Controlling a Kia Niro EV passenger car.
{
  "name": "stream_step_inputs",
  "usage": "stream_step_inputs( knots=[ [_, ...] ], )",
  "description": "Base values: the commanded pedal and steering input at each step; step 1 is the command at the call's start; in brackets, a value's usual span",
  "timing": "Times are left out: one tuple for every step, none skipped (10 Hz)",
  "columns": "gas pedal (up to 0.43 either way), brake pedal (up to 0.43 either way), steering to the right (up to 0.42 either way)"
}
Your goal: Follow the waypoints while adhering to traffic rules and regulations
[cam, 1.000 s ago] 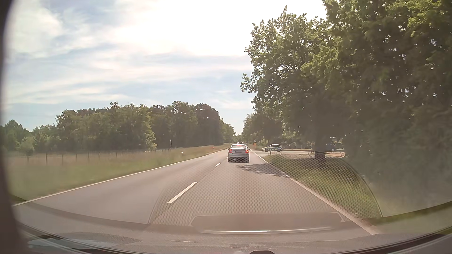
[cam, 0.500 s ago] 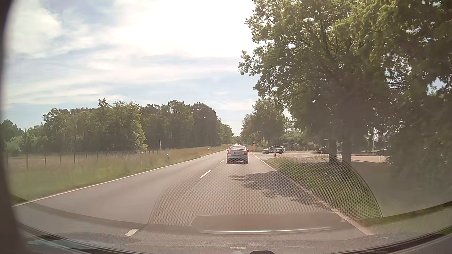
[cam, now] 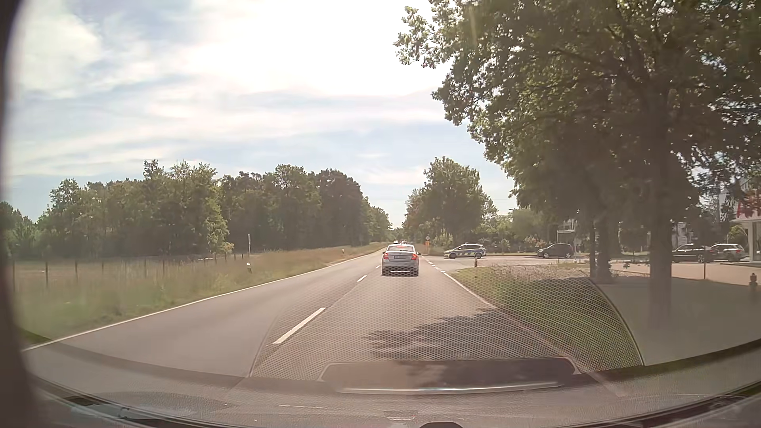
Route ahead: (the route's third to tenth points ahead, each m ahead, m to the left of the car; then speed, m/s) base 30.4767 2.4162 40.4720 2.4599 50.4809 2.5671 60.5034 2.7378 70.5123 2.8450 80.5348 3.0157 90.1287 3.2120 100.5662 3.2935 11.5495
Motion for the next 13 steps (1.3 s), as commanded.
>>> stream_step_inputs(
  knots=[
    [0.02,0.0,0.0],
    [0.047,0.0,-0.001],
    [0.059,0.0,-0.001],
    [0.059,0.0,-0.001],
    [0.059,0.0,-0.001],
    [0.059,0.0,-0.001],
    [0.079,0.0,-0.001],
    [0.11,0.0,-0.001],
    [0.11,0.0,-0.001],
    [0.118,0.0,-0.001],
    [0.13,0.0,-0.001],
    [0.138,0.0,-0.001],
    [0.15,0.0,-0.001]
  ],
)
